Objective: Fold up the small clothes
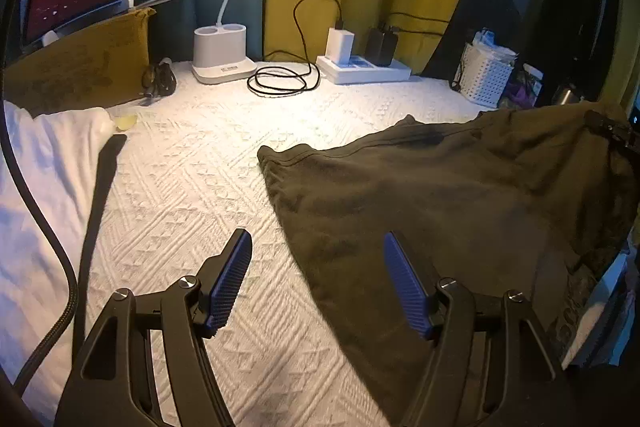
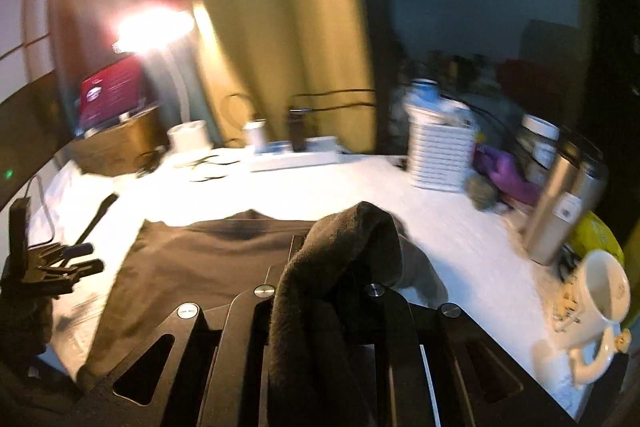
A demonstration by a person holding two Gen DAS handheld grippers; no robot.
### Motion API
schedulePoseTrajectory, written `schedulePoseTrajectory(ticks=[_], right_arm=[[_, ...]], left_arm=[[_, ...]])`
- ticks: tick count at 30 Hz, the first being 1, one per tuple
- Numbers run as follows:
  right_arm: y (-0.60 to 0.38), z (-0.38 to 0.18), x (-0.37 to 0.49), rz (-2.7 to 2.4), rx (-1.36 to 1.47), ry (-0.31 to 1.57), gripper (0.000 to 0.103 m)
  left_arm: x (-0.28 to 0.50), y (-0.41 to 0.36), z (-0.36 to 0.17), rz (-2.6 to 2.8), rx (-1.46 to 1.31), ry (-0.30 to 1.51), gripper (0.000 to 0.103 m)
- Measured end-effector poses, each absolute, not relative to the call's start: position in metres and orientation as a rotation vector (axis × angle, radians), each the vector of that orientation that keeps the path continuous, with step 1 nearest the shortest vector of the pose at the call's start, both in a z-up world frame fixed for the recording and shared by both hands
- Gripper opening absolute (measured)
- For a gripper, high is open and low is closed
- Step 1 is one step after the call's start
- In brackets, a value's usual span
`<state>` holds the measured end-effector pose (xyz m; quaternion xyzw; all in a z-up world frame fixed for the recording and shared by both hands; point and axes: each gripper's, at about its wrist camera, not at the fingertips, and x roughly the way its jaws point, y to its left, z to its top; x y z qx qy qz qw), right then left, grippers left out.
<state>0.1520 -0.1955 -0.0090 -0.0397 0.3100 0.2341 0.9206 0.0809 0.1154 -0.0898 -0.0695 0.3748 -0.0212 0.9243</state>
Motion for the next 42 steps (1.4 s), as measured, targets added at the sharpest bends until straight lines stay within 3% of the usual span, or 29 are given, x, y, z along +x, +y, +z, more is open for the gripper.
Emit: schedulePoseTrajectory(ticks=[12, 24, 25, 29, 37, 39, 42], right_arm=[[-0.07, -0.048, 0.107, 0.745, -0.143, 0.73, 0.012], [-0.009, -0.103, 0.084, 0.786, -0.213, 0.883, 0.016], [-0.005, -0.106, 0.082, 0.787, -0.226, 0.891, 0.018], [0.013, -0.115, 0.065, 0.869, -0.267, 0.915, 0.067], [0.005, -0.106, 0.042, 0.91, -0.27, 0.886, 0.072], [0.003, -0.104, 0.032, 0.961, -0.275, 0.889, 0.084], [0.0, -0.104, 0.016, 1.004, -0.294, 0.875, 0.086]], left_arm=[[0.044, 0.136, -0.09, -0.028, -0.165, 0.729, 0.069], [0.026, 0.148, -0.097, -0.014, -0.191, 0.726, 0.069], [0.025, 0.149, -0.097, -0.011, -0.19, 0.725, 0.069], [0.023, 0.152, -0.095, 0.005, -0.183, 0.723, 0.069], [0.026, 0.15, -0.085, 0.027, -0.15, 0.72, 0.069], [0.029, 0.144, -0.081, 0.021, -0.136, 0.721, 0.069], [0.034, 0.132, -0.075, -0.003, -0.111, 0.716, 0.069]])
